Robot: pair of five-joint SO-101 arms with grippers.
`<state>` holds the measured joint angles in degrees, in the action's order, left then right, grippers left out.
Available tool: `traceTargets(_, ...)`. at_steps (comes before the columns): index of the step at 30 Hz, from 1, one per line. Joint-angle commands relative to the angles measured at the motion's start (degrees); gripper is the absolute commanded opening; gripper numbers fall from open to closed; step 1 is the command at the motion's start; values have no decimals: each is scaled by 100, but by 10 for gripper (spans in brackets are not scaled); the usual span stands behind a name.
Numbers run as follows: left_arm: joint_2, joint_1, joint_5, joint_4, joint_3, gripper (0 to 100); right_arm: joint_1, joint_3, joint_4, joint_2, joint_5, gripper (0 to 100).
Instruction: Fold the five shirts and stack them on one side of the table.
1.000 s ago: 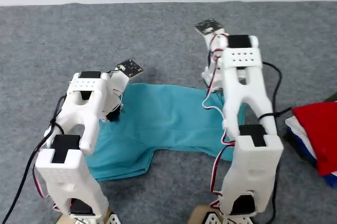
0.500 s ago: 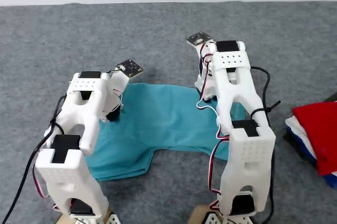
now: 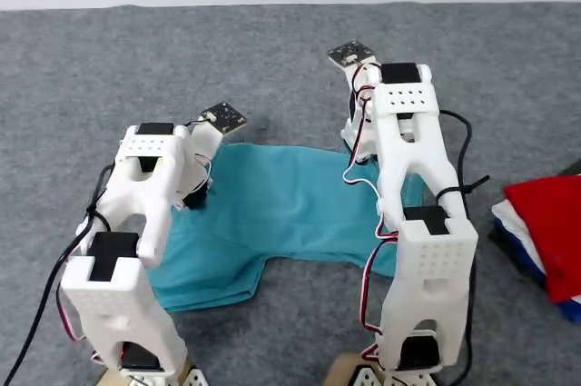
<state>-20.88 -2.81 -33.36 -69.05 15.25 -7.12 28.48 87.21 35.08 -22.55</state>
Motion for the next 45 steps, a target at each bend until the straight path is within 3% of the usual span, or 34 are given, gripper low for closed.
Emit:
traceTargets(1,-70,44,9,-9,-127,2,57,308,-31,-48,53,84)
traceTargets(14,-70,44,9,-9,-127,2,75,316,-22,558,53,79)
traceTargets(19,-70,44,9,-9,-127,2,101,325,-31,409,18,14)
traceTargets(37,-70,44,0,-9,-127,2,1719,475,-31,189,-431,11)
traceTargets(45,-70,44,0,-9,-127,2,2009,958,-4,180,-440,11)
